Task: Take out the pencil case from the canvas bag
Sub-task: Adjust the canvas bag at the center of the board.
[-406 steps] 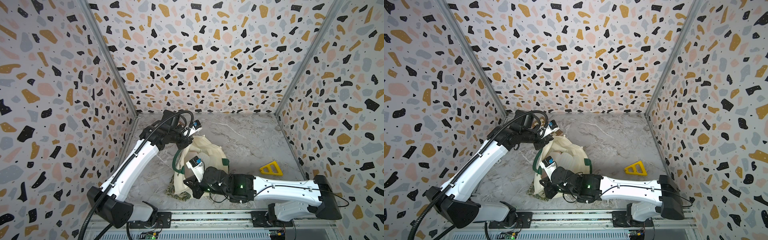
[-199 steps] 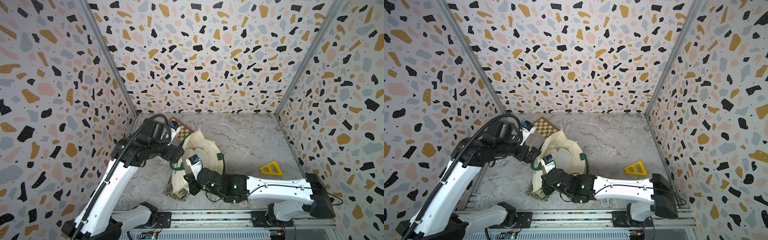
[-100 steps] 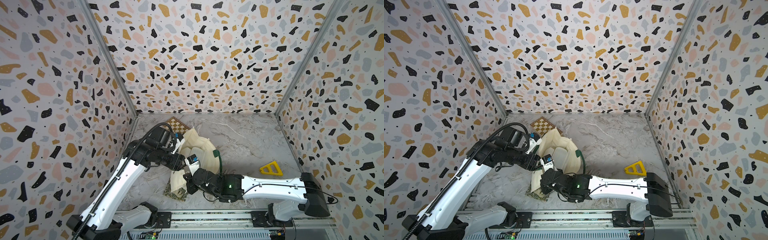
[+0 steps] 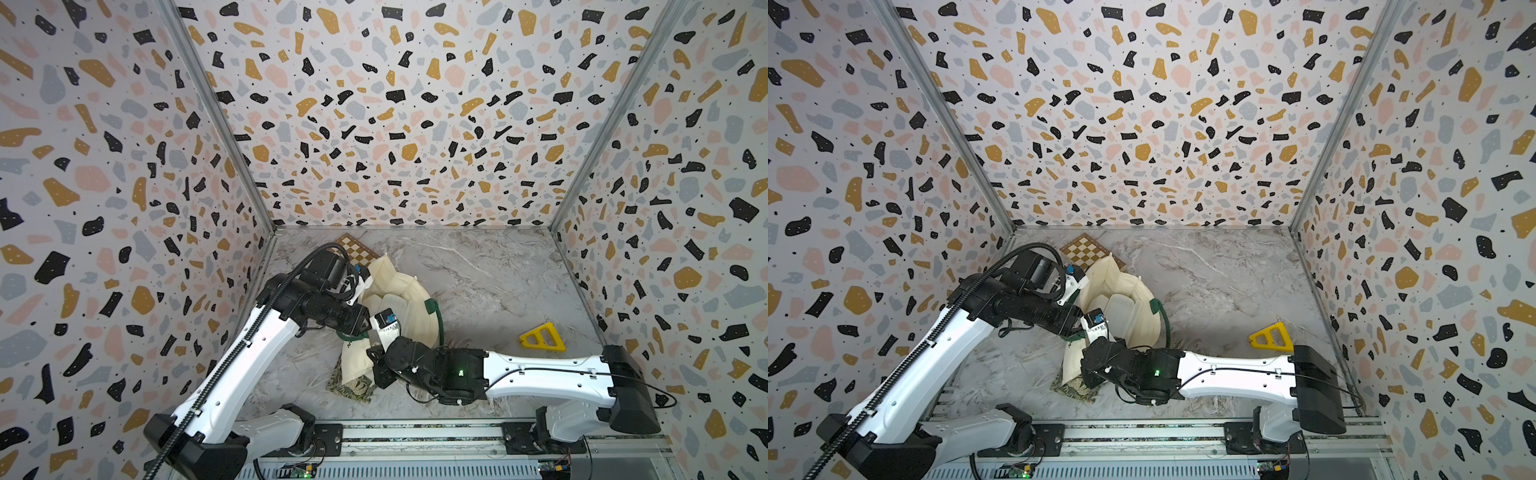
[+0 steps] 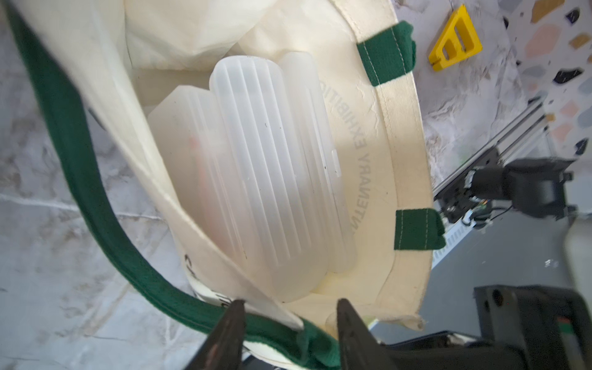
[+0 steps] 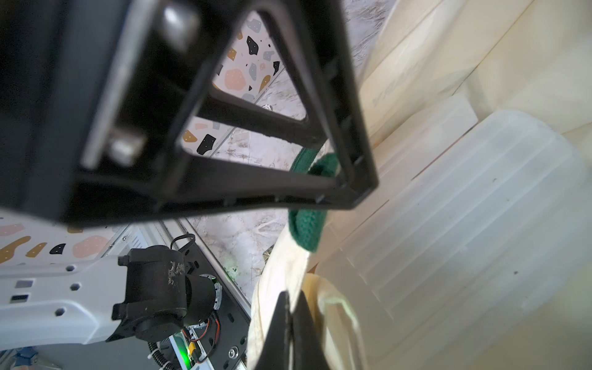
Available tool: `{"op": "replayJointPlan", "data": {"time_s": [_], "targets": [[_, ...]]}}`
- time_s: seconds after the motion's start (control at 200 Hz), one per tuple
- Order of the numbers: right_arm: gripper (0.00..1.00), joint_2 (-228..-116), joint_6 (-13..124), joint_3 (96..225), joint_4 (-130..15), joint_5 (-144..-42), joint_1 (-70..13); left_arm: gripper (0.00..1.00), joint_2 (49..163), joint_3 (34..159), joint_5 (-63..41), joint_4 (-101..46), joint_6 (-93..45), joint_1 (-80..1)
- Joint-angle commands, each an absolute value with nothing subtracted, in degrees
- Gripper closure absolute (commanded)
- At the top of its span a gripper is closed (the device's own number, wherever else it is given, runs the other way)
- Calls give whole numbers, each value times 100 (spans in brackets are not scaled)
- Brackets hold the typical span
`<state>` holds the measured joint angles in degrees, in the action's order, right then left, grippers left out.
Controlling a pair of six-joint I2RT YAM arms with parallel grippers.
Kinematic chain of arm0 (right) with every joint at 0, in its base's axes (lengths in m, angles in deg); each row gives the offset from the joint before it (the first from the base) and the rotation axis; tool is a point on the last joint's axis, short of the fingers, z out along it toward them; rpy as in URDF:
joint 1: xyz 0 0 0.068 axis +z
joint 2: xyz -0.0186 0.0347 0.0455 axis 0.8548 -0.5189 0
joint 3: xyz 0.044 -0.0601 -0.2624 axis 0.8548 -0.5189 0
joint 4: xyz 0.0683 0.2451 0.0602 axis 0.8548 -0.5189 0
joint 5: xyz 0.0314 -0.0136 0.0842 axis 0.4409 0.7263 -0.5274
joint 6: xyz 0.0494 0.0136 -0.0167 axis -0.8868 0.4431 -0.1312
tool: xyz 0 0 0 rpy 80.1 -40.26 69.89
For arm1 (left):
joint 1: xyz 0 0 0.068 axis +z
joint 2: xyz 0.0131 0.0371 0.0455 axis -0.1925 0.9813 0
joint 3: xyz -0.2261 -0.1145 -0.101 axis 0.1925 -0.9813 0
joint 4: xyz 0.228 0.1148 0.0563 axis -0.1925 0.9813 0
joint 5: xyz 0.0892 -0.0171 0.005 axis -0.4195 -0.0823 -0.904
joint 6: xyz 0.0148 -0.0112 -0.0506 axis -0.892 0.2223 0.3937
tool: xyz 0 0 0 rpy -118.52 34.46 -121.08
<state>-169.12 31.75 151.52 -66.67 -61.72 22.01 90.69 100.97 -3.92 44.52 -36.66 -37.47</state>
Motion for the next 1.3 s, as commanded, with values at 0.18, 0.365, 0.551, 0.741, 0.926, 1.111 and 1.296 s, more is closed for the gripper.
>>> {"op": "replayJointPlan", "data": {"time_s": [0.18, 0.365, 0.551, 0.741, 0.926, 1.111, 1.296], "targets": [[100, -16647, 3222, 15167, -6712, -5662, 2177, 1, 9078, 10078, -193, 4745, -3853, -3791], [100, -16641, 3200, 15193, -6741, -5538, 2177, 14, 9042, 9733, 103, 4631, -3766, -3817], [100, -16673, 3237, 15202, -6686, -5554, 2180, 44, 9210, 9810, -148, 4608, -3770, -3843], [100, -16667, 3262, 15153, -6671, -5588, 2177, 98, 9280, 9881, -336, 4529, -3770, -3851], [93, -16407, 3310, 14988, -6594, -5667, 2177, 100, 9380, 10232, -765, 4545, -4354, -3852], [55, -15834, 3309, 14676, -6646, -5640, 2161, 100, 9945, 11396, -1654, 4903, -5501, -3839], [20, -15171, 3080, 14402, -6964, -5593, 1918, 100, 9555, 11092, -1575, 3878, -6692, -3835]]}}
